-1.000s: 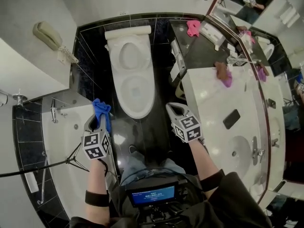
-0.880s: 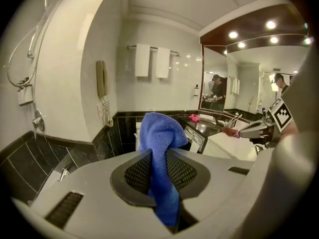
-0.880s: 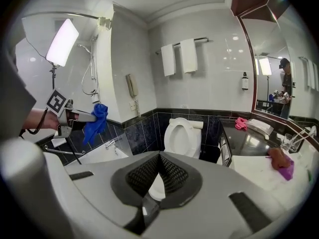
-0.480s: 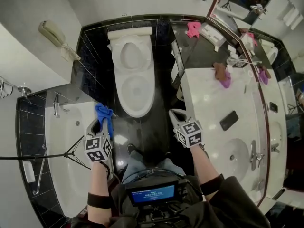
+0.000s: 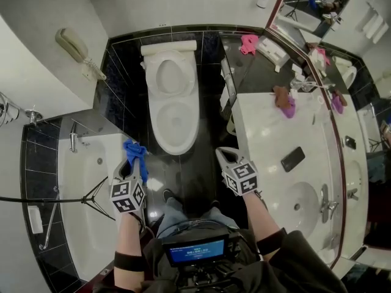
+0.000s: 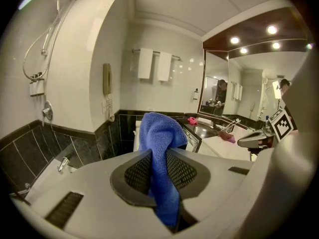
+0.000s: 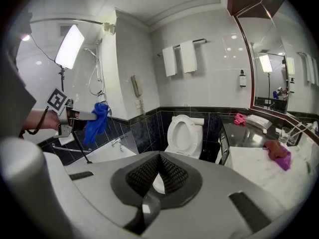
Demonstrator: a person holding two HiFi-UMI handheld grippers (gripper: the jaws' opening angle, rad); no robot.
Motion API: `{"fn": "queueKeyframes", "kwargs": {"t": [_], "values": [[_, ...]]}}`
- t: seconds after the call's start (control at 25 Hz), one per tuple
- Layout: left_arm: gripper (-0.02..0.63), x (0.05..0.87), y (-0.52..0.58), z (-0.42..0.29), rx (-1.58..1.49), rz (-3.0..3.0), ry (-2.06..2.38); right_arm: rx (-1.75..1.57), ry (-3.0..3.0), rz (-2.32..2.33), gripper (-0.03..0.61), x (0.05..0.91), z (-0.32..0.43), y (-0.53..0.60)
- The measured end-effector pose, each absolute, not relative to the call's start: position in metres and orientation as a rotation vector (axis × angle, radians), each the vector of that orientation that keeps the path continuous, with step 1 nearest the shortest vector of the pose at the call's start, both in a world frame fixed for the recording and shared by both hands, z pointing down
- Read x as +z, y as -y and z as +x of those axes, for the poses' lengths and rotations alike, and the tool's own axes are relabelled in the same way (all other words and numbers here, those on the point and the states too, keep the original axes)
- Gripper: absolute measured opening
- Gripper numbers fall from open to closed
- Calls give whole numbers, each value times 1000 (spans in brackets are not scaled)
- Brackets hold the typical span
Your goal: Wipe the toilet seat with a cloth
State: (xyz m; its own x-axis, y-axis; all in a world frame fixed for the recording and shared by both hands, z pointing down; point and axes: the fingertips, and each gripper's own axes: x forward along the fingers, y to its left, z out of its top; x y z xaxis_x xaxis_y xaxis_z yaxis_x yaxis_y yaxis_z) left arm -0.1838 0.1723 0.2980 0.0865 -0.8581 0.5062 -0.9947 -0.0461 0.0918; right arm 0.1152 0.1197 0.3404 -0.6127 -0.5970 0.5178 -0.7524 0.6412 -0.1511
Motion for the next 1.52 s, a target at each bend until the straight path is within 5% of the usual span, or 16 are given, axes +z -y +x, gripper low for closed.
{"fn": "queueKeyframes", "kwargs": {"t": [0.92,1.52], "values": [[69,323,-136,-214,502,2050,1695,324,2382,1011,23,343,37,-80],[69,338,-46,-271,472,2182,1560,-1,2290,1023,166,324,-72,28]]}}
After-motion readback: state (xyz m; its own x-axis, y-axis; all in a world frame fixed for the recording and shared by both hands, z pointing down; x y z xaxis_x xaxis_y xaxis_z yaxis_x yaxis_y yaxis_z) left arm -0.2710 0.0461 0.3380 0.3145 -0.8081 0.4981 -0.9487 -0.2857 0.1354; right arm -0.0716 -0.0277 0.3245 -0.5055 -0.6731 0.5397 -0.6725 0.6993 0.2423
